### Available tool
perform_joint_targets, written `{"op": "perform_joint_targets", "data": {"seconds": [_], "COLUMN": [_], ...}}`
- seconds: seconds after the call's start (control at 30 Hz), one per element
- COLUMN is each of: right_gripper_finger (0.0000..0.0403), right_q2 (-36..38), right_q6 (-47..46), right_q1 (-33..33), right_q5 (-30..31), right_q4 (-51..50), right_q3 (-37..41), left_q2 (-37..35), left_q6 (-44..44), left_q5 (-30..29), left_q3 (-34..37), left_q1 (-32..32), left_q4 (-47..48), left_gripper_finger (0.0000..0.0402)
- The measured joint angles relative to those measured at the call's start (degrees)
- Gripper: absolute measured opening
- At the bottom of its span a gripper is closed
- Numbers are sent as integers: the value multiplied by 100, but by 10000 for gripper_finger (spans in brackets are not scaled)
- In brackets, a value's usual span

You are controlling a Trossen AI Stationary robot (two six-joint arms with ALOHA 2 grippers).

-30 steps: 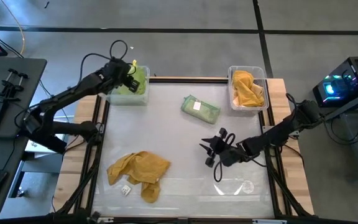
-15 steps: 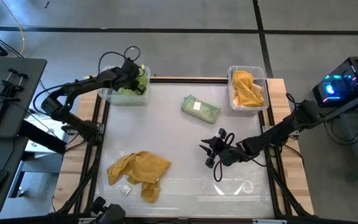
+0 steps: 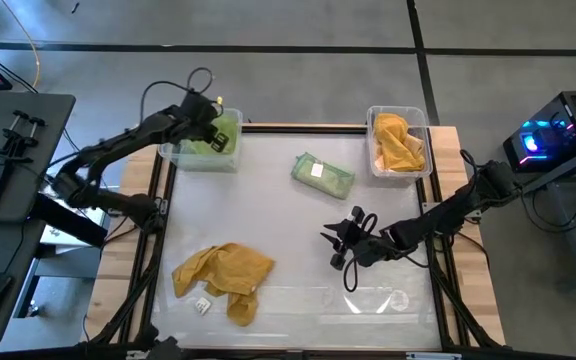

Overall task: Sort towels by color in basket
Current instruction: Put the light green microfiber towel into the left transparent bin, then put the yellow kitchen towel into the right transparent bin

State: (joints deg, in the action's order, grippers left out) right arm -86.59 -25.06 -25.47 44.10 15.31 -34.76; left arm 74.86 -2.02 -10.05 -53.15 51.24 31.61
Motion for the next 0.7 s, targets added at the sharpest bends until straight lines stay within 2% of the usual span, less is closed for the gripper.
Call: {"op": "perform_joint_targets", "data": {"seconds": [0.23,0.4,0.57,0.7], "right_gripper_finger": [103,103,103,103], "right_q2": [0,0,0,0], "right_q6": [0,0,-46,-78], "right_q1": [0,0,0,0], "right_q5": [3,17,20,18], "right_q4": [-6,-6,-6,-5], "right_q3": [0,0,0,0], "left_q2": [-1140,-1654,-1972,-2111], "left_q6": [288,392,609,936], "left_q5": [718,947,1019,1396], "left_q3": [2,6,509,1179], "left_q1": [-174,-729,-1678,-2592], "left_q4": [310,264,-519,-1575], "left_gripper_finger": [48,48,48,48]}}
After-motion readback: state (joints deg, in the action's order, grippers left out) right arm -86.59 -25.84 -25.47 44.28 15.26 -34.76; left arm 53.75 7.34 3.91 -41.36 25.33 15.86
